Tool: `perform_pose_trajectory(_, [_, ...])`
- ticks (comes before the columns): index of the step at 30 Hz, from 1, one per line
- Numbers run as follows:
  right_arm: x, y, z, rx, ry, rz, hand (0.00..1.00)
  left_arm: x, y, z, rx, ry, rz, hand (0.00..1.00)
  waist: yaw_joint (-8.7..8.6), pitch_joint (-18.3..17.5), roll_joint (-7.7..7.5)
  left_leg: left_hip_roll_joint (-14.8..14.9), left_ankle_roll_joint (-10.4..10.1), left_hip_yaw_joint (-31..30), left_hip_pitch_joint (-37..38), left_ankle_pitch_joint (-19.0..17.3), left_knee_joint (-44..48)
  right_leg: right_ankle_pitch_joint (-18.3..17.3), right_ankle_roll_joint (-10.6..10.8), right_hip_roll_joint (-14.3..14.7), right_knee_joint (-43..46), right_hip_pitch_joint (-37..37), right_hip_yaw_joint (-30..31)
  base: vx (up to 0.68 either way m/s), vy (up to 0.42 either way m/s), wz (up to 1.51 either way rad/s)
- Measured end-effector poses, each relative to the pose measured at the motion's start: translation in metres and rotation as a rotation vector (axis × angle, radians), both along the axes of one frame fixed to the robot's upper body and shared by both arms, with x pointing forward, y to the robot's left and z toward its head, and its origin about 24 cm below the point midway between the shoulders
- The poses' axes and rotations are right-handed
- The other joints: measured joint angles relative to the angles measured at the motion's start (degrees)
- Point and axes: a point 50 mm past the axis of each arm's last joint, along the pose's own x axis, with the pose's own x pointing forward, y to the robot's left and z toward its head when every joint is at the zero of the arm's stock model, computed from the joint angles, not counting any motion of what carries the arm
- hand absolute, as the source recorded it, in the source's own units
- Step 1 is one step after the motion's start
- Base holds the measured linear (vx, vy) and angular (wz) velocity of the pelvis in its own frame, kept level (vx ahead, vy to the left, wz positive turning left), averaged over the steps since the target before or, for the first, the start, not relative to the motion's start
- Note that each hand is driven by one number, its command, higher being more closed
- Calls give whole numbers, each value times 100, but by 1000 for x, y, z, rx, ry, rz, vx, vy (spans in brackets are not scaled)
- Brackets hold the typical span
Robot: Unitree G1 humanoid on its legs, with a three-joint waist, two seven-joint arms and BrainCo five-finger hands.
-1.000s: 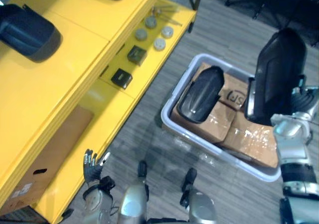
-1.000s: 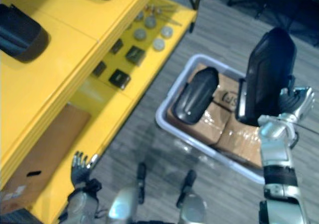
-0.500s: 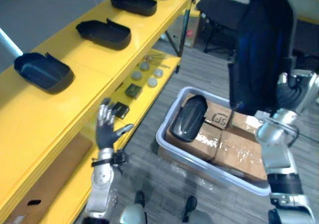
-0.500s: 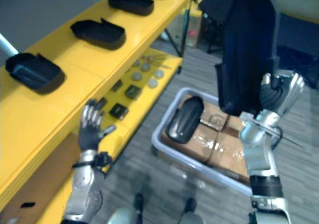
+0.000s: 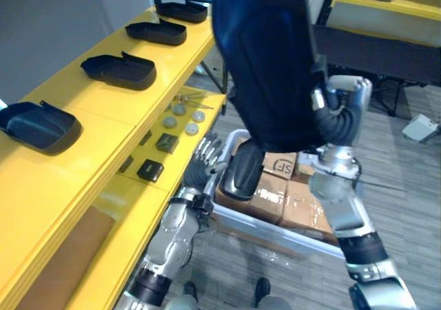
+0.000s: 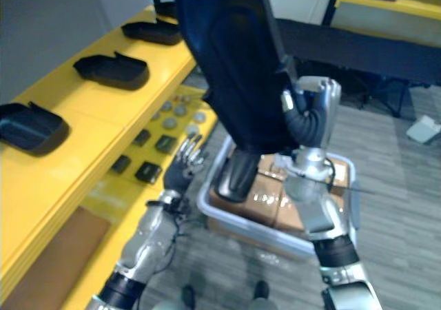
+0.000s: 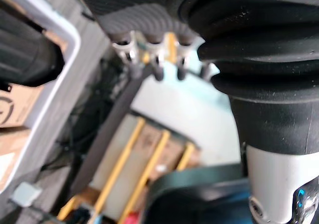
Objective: Walk over and take plastic housings, then place them on the shelf
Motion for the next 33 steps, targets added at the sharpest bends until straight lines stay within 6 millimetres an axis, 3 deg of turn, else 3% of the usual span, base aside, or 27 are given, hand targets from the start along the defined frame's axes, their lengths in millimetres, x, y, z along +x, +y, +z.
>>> perform_pose_trajectory(10, [0,38,-21,-75,109,180,100,11,-5,15,-104,-10,-37,0,-34,-62,7,-35,24,-41,3,21,-43,1,2,-28,0,4,-29,-10,2,1])
perform_pose_trajectory(15, [4,42,-40,-26,204,196,100,11,-3,23,-141,-37,-7,0,-38,-63,8,-86,42,-116,-10,42,-55,-1,2,-74,2,33,-123,-28,15,10])
perform_pose_trajectory(16, [5,44,-42,-11,218,204,100,10,-2,29,-162,-55,0,100,-38,-62,9,-97,43,-118,-12,42,-55,-2,2,-84,5,32,-127,0,0,0])
perform_pose_trajectory(25, [-1,50,-56,81,276,247,100,8,9,46,-250,-118,133,100,-55,-63,10,-108,43,-118,-9,41,-56,-15,-19,-93,8,13,-136,0,0,0])
perform_pose_trajectory(33, [-9,58,-61,121,268,281,100,9,15,47,-252,-124,155,100,-80,-63,9,-107,43,-115,4,40,-54,-40,-59,-93,12,13,-140,0,0,0])
